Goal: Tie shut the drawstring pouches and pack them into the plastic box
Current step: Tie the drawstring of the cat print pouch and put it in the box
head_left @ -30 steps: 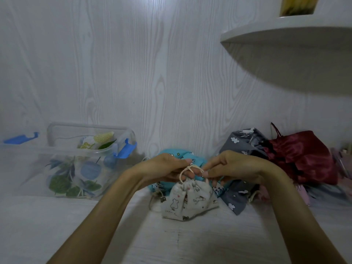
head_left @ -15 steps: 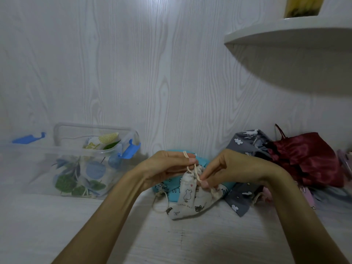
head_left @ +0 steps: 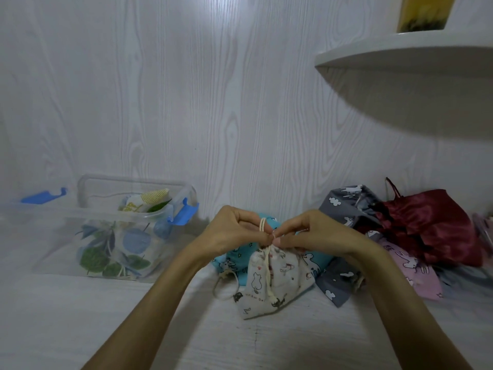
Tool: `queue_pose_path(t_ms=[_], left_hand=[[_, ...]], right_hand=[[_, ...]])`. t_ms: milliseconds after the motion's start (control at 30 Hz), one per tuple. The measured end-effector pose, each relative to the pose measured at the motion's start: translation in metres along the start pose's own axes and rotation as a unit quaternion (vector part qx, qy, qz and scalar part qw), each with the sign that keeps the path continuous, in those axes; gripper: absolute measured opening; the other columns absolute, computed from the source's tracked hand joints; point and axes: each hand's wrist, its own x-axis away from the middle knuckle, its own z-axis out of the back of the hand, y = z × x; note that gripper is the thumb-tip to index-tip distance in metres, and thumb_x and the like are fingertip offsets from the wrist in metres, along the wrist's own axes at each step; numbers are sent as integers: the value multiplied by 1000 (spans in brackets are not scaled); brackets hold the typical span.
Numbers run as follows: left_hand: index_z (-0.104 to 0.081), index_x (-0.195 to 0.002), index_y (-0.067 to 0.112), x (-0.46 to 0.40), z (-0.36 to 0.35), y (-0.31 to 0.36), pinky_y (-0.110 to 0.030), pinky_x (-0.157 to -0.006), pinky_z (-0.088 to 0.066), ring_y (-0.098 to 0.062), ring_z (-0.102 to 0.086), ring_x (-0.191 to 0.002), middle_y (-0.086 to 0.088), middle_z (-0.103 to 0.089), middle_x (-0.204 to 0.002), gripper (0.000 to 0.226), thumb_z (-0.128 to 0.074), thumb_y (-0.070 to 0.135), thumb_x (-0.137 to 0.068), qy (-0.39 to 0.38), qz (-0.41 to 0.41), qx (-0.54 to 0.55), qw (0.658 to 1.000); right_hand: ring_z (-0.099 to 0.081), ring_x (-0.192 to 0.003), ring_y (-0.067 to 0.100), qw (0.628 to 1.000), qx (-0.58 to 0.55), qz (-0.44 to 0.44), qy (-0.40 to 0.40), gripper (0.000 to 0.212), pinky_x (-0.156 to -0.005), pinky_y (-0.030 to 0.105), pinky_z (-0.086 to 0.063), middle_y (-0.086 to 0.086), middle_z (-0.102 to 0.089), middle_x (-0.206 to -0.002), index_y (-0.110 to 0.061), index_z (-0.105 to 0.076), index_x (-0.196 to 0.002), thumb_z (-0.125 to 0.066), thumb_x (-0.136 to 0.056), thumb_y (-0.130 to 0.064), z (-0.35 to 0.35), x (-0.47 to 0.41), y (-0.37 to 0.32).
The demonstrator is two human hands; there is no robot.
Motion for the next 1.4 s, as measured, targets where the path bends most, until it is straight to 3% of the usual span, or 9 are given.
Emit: queue_pose_path(t_ms=[133,300,467,700,933,1133,1233,1300,1400], left_hand=[[-76,-80,13,-1,-2,-9,-28,-79,-58,-13,-72,-76,-3,-75,-77,17,-80,4,-67,74,-43,-53,995],[-77,-77,22,-2,-6,-15,-23,-64,-57,-2,-68,-62,8,-74,-71,11,-83,20,-69,188,-117,-99,970],[-76,-73,27,0,-9,-11,-36,-64,-60,-7,-69,-61,11,-73,-67,8,-82,31,-69,231,-156,-89,956],[-76,-75,24,2,-5,-5,-32,-71,-60,-10,-72,-68,5,-74,-70,9,-81,19,-70,198,-144,-24,969],[-76,-77,21,1,-4,-5,-23,-68,-58,-12,-72,-70,6,-75,-73,10,-81,17,-70,148,-131,-21,980],[-75,-89,11,4,8,2,-14,-71,-54,-11,-72,-82,-3,-76,-84,14,-74,11,-75,18,-23,79,996],[-75,-86,12,2,8,-2,-15,-73,-55,-10,-71,-79,-3,-76,-83,11,-74,18,-77,12,13,80,997],[-75,-83,13,0,6,-3,-14,-72,-55,-8,-71,-75,-2,-76,-80,8,-73,20,-79,11,24,61,998],[-74,-79,14,-1,3,-2,-14,-69,-54,-6,-70,-71,-3,-75,-76,6,-72,19,-81,-7,32,44,998]], right_hand=[[-56,-56,-5,999,-19,-20,31,5,-58,10,-42,-13,-67,-61,-21,-78,-81,-74,-78,-24,-6,-6,3],[-55,-53,0,995,-71,-28,64,12,-50,9,-40,-8,-66,-62,-21,-73,-75,-68,-84,-26,-12,-10,4],[-49,-44,4,973,-224,-55,7,17,-40,13,-34,-1,-59,-63,-10,-66,-95,-56,-93,-23,-16,-11,7],[-43,-42,1,969,-225,-6,102,18,-41,11,-33,-8,-58,-55,-10,-72,-102,-63,-88,-16,-18,-14,10],[-40,-45,2,954,-297,-45,18,15,-39,12,-29,-5,-50,-56,-11,-71,-77,-69,-77,-25,-13,-10,12],[-45,-51,2,943,-330,-41,-30,29,-47,12,-36,-4,-55,-62,-5,-69,-88,-70,-70,-28,-12,-11,16],[-56,-64,9,967,-254,-16,28,14,-55,18,-43,1,-65,-74,-7,-71,-86,-67,-83,-20,-13,-11,9],[-57,-58,10,982,-79,23,173,14,-53,23,-45,0,-64,-66,-14,-64,-67,-66,-80,-18,-19,-14,7],[-60,-58,14,915,178,107,345,19,-54,31,-50,-1,-64,-63,-18,-51,-64,-64,-75,-9,-24,-20,14]])
